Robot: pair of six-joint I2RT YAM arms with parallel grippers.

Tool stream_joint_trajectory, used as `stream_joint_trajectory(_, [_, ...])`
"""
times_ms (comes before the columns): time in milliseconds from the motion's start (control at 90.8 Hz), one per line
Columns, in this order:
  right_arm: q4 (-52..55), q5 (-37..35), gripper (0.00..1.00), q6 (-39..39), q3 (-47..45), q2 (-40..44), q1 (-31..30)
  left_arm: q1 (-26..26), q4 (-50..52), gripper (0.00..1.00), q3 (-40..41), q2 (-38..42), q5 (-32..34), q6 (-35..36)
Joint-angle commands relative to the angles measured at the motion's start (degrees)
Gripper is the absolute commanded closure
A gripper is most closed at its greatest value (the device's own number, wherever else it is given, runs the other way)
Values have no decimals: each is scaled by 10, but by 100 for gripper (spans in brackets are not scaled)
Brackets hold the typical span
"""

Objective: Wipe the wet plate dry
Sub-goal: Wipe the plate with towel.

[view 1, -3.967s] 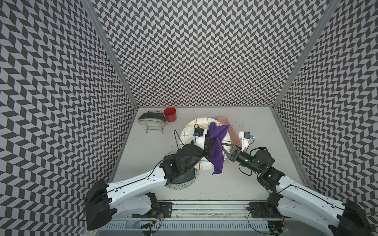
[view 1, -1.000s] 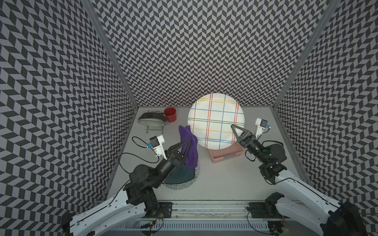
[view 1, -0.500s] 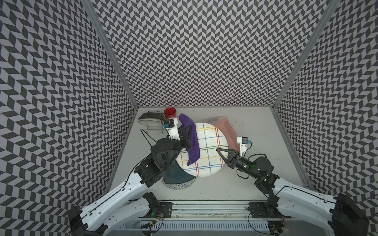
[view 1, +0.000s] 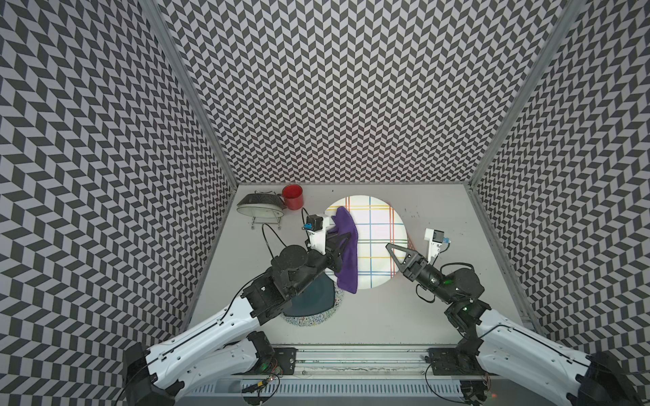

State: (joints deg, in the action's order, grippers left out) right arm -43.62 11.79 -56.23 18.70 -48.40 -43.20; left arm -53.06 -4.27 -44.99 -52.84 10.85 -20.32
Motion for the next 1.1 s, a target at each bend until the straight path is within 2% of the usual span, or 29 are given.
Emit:
stream_joint_trajectory(0, [-125, 47, 100, -11, 40, 0, -51, -59, 0, 100, -17, -78, 7, 27])
stream_joint_trajectory(55, [-120, 46, 100, -8, 57, -6, -52, -88, -5, 100, -30, -109, 25, 30])
stream_joint_trajectory(132, [-120, 16, 100, -8, 65, -1, -47, -95, -11, 100, -34, -117, 44, 21])
stream_joint_trajectory(187, [-98, 16, 100, -12, 75, 11, -28, -83, -16, 100, -29, -96, 54, 12])
stream_joint_trajectory(242, [-77, 26, 100, -23, 79, 26, 5, -48, -17, 100, -23, -65, 28, -9])
stream_joint_trajectory(286, [-68, 34, 100, -41, 72, 46, 37, 7, -28, 100, -8, -31, -33, -47])
stream_joint_trajectory(353, [-77, 56, 100, -79, 55, 70, 91, 115, -76, 100, 29, 17, -163, -123])
stream_joint_trajectory(452, [-133, 100, 100, -135, 23, 92, 141, 277, -222, 100, 98, 67, -365, -289])
stream_joint_trajectory(496, [-158, 112, 100, -153, 11, 92, 146, 327, -307, 100, 125, 72, -436, -374])
stream_joint_trajectory(562, [-205, 133, 100, -172, 3, 82, 147, 368, -445, 100, 158, 68, -491, -502])
stream_joint_trajectory(672, [-259, 164, 100, -195, 0, 46, 147, 371, -637, 100, 168, 42, -514, -640])
stream_joint_trajectory(848, [-294, 194, 100, -205, 3, -5, 142, 353, -826, 100, 150, 0, -507, -783])
stream_joint_trajectory(936, [-313, 193, 100, -208, 5, -23, 134, 320, -848, 100, 134, -12, -497, -798])
stream_joint_trajectory(1091, [-339, 186, 100, -183, 30, -59, 89, 240, -800, 100, 126, -25, -466, -738])
